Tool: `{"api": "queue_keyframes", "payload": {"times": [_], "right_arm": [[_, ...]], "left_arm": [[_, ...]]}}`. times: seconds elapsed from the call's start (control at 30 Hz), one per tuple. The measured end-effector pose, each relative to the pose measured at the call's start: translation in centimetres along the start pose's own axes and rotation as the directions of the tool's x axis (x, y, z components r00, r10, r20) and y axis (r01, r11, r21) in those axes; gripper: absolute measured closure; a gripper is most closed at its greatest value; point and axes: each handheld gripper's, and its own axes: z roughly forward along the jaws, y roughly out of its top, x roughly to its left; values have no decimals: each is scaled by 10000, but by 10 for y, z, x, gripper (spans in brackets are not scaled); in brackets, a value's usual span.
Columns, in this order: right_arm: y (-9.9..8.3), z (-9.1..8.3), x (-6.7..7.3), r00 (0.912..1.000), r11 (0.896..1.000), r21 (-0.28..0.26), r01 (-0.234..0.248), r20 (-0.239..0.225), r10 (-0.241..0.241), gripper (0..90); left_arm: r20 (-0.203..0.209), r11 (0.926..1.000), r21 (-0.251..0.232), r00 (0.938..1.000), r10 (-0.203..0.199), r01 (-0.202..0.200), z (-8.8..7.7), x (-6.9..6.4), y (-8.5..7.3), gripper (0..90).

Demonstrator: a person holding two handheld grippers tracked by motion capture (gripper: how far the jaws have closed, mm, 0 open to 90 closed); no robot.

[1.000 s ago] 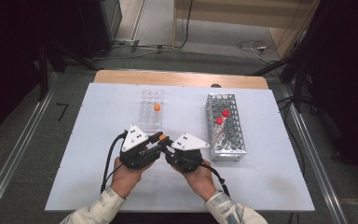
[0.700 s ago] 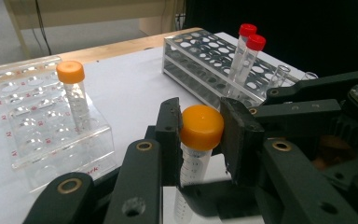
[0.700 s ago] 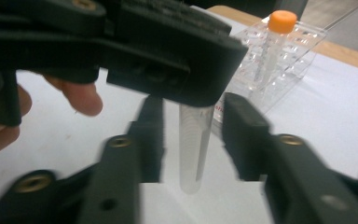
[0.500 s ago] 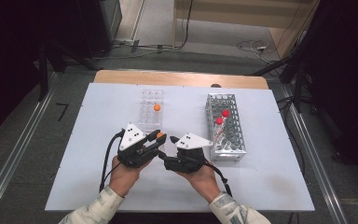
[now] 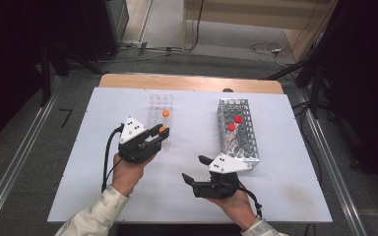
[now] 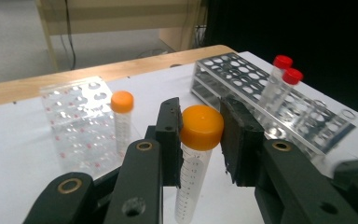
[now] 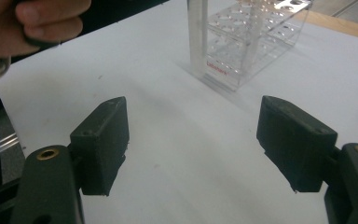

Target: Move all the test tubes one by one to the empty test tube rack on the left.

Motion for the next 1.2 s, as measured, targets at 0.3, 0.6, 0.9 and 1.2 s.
{"api": "queue_keyframes", "payload": {"times": [0.3,0.6,0.9,1.2], "right_arm": [[-11,-20,-12,9993,9997,-24,-247,290,247,235],[-17,-28,-17,9981,9992,1,-390,471,389,235],[-17,-31,-17,9978,9991,-92,-412,510,416,235],[-17,-34,-18,9973,9988,-215,-445,569,457,236]], "left_arm": [[-223,9998,-176,9997,-138,134,10,9,22,702],[-578,9997,-239,9983,38,-52,23,15,38,702],[-1136,9995,-164,9932,240,-260,38,22,35,701],[-1223,9996,-148,9923,216,-236,50,21,26,701]]}}
